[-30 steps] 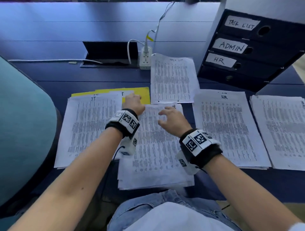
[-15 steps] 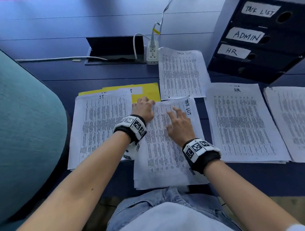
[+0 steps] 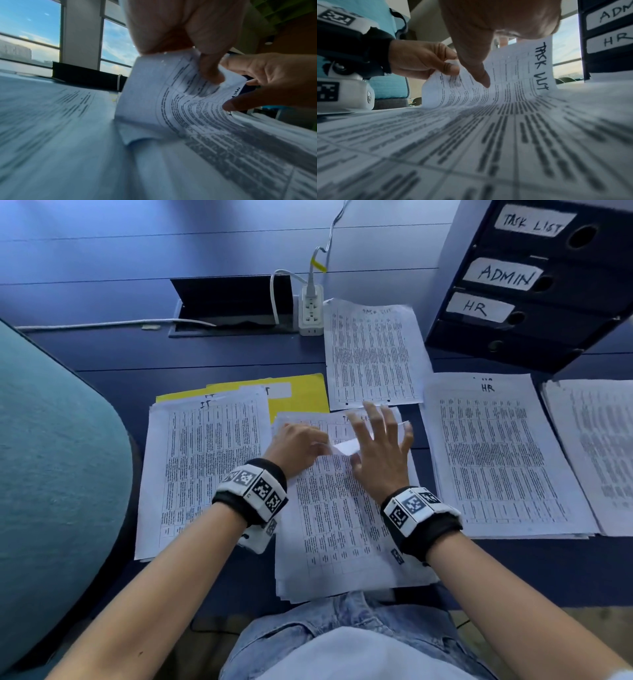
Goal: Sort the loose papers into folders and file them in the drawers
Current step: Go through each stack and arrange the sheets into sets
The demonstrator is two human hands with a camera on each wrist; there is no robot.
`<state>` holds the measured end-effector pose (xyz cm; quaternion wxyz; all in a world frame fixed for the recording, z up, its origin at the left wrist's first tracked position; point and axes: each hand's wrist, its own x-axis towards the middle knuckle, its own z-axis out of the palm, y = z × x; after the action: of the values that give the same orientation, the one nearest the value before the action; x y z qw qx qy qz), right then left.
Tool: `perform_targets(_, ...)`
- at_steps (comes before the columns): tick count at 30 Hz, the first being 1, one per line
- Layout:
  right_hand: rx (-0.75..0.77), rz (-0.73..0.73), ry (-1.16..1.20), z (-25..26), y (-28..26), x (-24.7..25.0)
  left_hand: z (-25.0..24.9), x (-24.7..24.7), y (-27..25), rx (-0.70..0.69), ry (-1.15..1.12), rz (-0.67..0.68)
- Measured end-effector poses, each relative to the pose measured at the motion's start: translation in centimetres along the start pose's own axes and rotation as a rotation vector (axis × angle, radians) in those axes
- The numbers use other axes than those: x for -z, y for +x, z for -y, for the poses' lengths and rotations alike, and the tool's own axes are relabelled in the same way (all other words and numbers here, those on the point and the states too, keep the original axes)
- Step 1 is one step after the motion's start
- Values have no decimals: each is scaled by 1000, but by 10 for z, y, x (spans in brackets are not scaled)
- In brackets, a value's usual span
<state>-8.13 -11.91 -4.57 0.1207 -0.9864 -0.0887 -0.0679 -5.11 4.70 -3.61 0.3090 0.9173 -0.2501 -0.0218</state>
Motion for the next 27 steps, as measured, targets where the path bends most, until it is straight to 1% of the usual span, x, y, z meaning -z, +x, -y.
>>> perform_targets(1,10,-21,-56,1,-1,1,-3,2,-2,42,-84,9)
perform_targets(3,3,-12,-130,5,-4,6,-8,10,-1,239,-303,2)
perform_targets(4,3,12,-136,7,-5,9,-5,11,2,320,-370,-18)
perform_targets(5,11,54,-137,10,-6,12,-1,12,6,379,-378,-32)
perform_targets(6,27,135,-144,14,-7,15,2,13,10,402,-277,-30)
perform_targets(7,54,229,-141,17,-8,16,6,12,14,417,-131,15)
perform_targets(9,100,360,-95,19,-10,17,10,11,21,471,130,164)
perform_targets(11,108,383,-39,22,-12,18,12,9,26,512,235,273)
perform_targets(12,106,381,-26,22,-13,18,12,8,27,515,266,285)
perform_targets(14,102,385,-27,22,-14,17,12,7,28,484,313,267)
perform_targets(18,102,372,-19,23,-11,15,10,8,21,373,336,134)
perform_targets(21,70,351,17,22,-4,19,12,12,14,293,252,67)
perform_targets(24,26,277,-56,14,8,27,11,16,9,258,148,25)
perform_targets(25,8,241,-79,11,12,27,10,19,9,255,99,28)
perform_targets(27,-9,143,-90,5,18,26,5,24,9,275,-4,92)
